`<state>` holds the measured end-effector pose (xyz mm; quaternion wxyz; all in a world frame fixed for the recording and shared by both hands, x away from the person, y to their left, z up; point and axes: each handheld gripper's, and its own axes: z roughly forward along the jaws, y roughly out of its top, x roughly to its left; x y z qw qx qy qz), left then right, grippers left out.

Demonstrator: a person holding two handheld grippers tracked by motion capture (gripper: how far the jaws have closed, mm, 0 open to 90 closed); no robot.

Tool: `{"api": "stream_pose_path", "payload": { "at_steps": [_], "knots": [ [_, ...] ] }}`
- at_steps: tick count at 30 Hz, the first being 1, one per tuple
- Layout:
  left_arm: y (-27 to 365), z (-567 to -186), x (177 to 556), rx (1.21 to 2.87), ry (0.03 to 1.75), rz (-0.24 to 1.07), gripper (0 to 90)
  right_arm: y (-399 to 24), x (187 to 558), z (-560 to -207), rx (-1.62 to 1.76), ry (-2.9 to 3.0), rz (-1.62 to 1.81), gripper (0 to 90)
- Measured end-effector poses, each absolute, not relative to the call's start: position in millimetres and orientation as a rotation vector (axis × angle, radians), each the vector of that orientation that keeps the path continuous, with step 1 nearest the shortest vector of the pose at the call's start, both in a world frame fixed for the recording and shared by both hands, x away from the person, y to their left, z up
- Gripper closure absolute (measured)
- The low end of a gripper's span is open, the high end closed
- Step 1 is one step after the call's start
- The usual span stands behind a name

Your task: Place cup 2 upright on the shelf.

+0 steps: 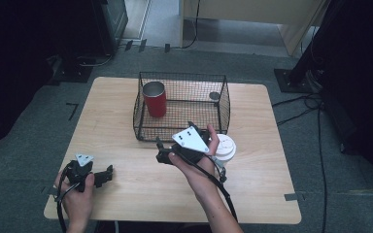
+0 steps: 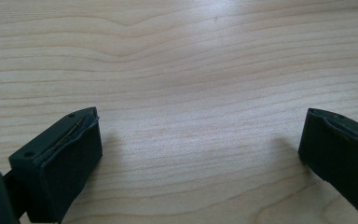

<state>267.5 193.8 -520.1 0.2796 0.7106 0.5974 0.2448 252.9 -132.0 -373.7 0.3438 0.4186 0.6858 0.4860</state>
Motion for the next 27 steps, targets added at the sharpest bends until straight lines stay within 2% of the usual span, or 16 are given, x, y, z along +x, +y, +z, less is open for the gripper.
{"api": "stream_pose_path", "payload": {
  "at_steps": [12, 27],
  "knots": [
    [193.7, -520.1, 267.4, 1.905, 1.603, 0.655, 0.0, -191.3, 241.3, -372.1, 1.159, 1.69, 1.21, 0.0],
    [193.7, -520.1, 267.4, 1.906, 1.603, 0.655, 0.0, -227.5, 231.1, -392.1, 1.235, 1.663, 1.16, 0.0]
  ]
}}
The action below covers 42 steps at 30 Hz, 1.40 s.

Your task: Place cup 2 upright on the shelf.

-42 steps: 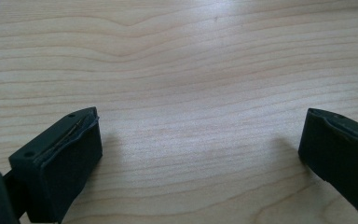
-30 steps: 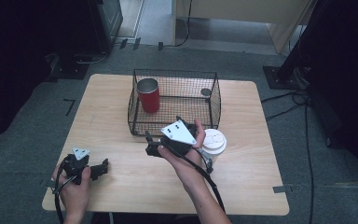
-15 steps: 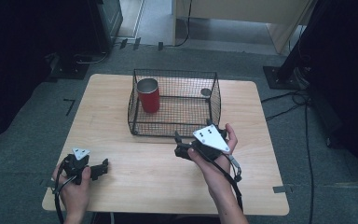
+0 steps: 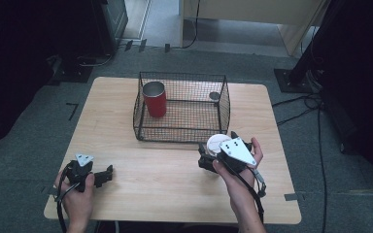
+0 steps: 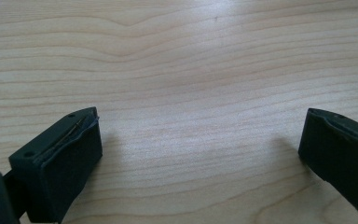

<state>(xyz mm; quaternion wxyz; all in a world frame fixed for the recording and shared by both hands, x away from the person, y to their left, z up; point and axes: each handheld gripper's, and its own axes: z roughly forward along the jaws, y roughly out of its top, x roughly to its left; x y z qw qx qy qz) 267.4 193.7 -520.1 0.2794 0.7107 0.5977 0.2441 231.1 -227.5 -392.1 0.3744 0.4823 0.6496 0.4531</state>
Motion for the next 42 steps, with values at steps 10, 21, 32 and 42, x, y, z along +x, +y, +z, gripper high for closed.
{"api": "stream_pose_path", "payload": {
  "at_steps": [10, 21, 32, 42],
  "knots": [
    [193.7, -520.2, 267.4, 1.906, 1.603, 0.655, 0.0, -234.7, 229.9, -407.5, 1.264, 1.669, 1.149, 0.0],
    [193.7, -520.1, 267.4, 1.906, 1.603, 0.656, 0.0, -238.8, 231.9, -415.7, 1.297, 1.657, 1.143, 0.0],
    [193.7, -520.1, 267.4, 1.906, 1.603, 0.655, 0.0, -240.0, 235.6, -425.9, 1.306, 1.632, 1.118, 0.0],
    [193.7, -520.1, 267.4, 1.906, 1.603, 0.656, 0.0, -241.3, 237.6, -429.2, 1.311, 1.625, 1.113, 0.0]
  ]
}}
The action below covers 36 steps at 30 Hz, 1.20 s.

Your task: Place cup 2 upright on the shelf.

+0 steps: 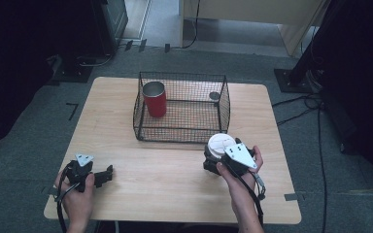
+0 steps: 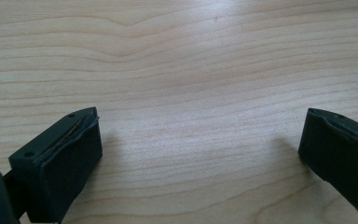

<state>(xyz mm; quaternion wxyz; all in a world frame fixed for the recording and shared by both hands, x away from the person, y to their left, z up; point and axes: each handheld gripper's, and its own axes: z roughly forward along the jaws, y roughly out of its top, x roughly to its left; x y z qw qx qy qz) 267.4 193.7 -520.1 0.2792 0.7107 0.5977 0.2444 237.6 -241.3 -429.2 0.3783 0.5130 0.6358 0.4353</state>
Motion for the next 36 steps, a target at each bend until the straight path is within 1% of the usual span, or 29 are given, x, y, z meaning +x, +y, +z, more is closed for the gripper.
{"api": "stream_pose_path", "payload": {
  "at_steps": [15, 17, 27, 36],
  "knots": [
    [193.7, -520.2, 267.4, 1.906, 1.603, 0.656, 0.0, -240.9, 235.9, -428.8, 1.271, 1.6, 1.131, 0.0],
    [193.7, -520.2, 267.4, 1.906, 1.603, 0.656, 0.0, -242.4, 232.2, -423.0, 1.267, 1.599, 1.167, 0.0],
    [193.7, -520.1, 267.4, 1.906, 1.603, 0.656, 0.0, -247.7, 217.3, -418.9, 1.276, 1.623, 1.157, 0.0],
    [193.7, -520.1, 267.4, 1.906, 1.603, 0.656, 0.0, -253.9, 211.7, -434.7, 1.317, 1.664, 1.133, 0.0]
  ]
}}
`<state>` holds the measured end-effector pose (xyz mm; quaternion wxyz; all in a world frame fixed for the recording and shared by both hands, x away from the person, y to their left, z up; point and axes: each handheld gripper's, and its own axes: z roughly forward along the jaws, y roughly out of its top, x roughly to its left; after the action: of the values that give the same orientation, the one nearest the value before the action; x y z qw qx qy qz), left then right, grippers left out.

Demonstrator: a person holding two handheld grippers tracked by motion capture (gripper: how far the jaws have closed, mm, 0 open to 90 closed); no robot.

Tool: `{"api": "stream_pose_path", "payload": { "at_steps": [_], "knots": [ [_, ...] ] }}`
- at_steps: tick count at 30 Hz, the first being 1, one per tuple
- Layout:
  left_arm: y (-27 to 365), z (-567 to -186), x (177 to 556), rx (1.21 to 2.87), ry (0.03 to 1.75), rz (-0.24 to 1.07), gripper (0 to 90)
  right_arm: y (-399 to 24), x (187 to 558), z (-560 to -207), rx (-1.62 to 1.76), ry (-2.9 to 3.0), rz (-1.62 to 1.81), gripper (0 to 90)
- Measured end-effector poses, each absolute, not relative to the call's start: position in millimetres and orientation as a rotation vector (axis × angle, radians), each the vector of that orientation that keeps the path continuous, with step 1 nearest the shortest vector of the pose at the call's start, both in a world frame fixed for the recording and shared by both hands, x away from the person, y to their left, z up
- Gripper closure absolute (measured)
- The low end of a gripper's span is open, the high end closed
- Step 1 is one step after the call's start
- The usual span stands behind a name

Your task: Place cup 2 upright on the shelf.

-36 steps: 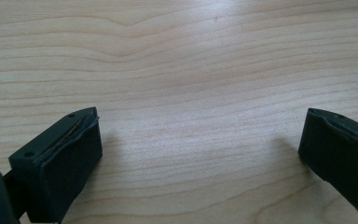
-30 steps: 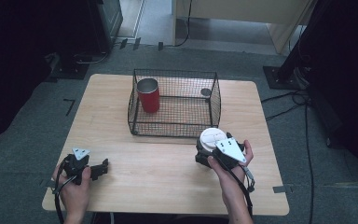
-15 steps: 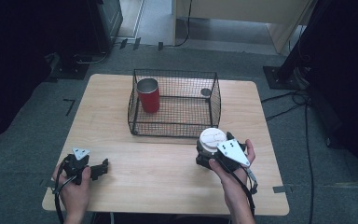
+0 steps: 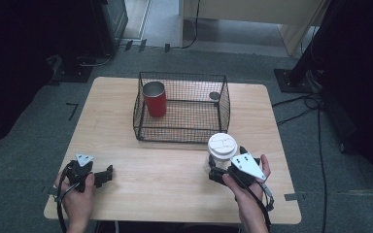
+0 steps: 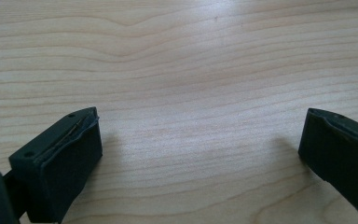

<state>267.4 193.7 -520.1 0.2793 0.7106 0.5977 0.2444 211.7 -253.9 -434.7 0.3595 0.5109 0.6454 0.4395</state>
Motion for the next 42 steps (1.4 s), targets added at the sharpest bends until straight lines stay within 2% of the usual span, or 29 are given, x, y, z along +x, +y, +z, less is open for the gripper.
{"api": "stream_pose_path", "payload": {
  "at_steps": [8, 27, 30, 34, 42],
  "knots": [
    [193.7, -520.1, 267.4, 1.907, 1.603, 0.656, 0.0, -245.8, 224.0, -450.2, 1.358, 1.686, 1.124, 0.0],
    [193.7, -520.2, 267.4, 1.907, 1.603, 0.656, 0.0, -234.9, 247.7, -461.0, 1.404, 1.646, 1.183, 0.3],
    [193.8, -520.1, 267.4, 1.908, 1.602, 0.656, 0.0, -234.4, 249.9, -461.3, 1.409, 1.63, 1.174, 4.0],
    [193.7, -520.2, 267.4, 1.907, 1.603, 0.656, 0.0, -235.3, 249.0, -460.7, 1.4, 1.6, 1.162, 14.5],
    [193.7, -520.2, 267.4, 1.906, 1.603, 0.656, 0.0, -236.4, 243.9, -456.5, 1.388, 1.606, 1.187, 15.4]
  ]
}}
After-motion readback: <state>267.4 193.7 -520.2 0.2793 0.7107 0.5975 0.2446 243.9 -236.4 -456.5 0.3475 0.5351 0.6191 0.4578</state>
